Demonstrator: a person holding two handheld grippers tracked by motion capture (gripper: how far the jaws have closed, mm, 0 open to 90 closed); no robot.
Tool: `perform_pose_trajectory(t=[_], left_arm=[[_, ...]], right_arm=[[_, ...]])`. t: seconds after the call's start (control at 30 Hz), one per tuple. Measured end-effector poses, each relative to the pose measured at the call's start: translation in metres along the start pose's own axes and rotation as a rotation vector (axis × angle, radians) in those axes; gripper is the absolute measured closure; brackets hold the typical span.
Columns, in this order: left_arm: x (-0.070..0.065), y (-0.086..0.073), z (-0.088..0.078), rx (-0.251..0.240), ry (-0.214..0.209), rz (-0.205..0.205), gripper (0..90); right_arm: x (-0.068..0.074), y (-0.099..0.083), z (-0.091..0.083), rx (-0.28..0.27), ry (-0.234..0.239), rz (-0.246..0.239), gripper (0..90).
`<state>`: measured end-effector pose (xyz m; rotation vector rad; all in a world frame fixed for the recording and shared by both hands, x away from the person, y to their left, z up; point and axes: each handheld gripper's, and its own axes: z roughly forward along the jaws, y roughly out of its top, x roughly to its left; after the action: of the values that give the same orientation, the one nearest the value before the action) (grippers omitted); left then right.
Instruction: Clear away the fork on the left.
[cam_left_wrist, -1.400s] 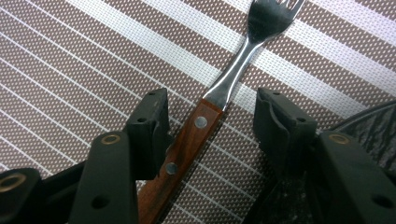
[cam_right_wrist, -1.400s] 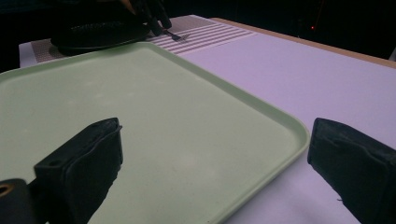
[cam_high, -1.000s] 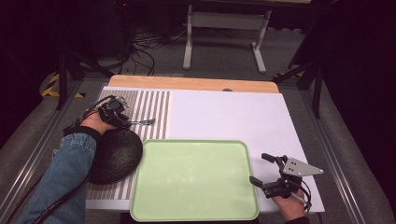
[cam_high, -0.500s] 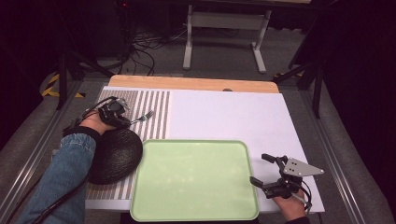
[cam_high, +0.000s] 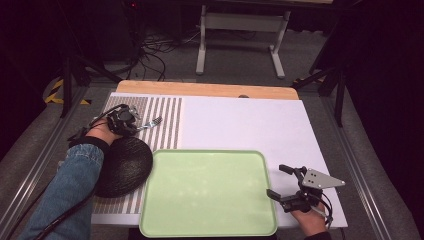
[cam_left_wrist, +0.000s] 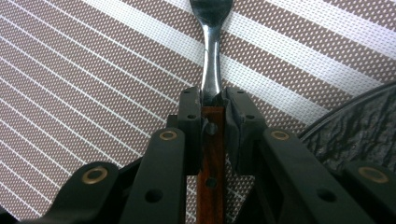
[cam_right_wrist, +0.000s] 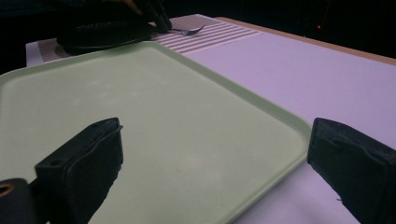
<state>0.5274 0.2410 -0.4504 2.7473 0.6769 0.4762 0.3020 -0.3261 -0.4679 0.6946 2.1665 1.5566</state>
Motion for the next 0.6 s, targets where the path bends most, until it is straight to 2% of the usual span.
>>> perform_pose_trajectory(t=[0.03, 0.07, 0.13, 0.17, 0.3, 0.33, 0.43, 0.47, 0.53, 0.6], left_arm=[[0.0, 0.0, -0.001, -0.001, 0.007, -0.004, 78.1], [0.001, 0.001, -0.002, 0.004, -0.004, -0.013, 78.1], [0.001, 0.003, -0.004, 0.024, 0.018, -0.011, 78.1], [0.001, 0.004, -0.005, 0.012, 0.012, -0.02, 78.2], [0.001, 0.009, -0.012, 0.014, 0.034, -0.024, 78.3], [0.002, 0.01, -0.014, 0.004, 0.022, -0.032, 78.3], [0.002, 0.013, -0.019, 0.002, 0.027, -0.038, 78.4], [0.002, 0.015, -0.022, 0.003, 0.039, -0.029, 78.4], [0.001, 0.017, -0.026, -0.001, 0.036, -0.023, 78.4], [0.001, 0.018, -0.03, -0.004, 0.042, -0.03, 78.4]], right_arm=[[0.0, 0.0, 0.0, -0.001, -0.001, -0.002, 4.3], [0.0, 0.0, 0.0, -0.002, -0.001, -0.001, 4.3], [-0.001, 0.0, -0.001, -0.003, 0.001, 0.002, 4.3], [-0.001, 0.0, -0.001, -0.004, 0.001, 0.002, 4.3], [0.0, 0.0, -0.001, -0.004, 0.002, -0.002, 4.3], [0.0, 0.0, -0.001, -0.005, 0.002, -0.001, 4.3], [-0.001, 0.0, -0.002, -0.01, 0.001, 0.0, 4.4], [-0.001, 0.0, -0.002, -0.011, 0.0, -0.001, 4.4], [-0.001, 0.0, -0.002, -0.01, -0.001, 0.001, 4.4], [-0.001, 0.0, -0.002, -0.009, -0.001, 0.002, 4.4]])
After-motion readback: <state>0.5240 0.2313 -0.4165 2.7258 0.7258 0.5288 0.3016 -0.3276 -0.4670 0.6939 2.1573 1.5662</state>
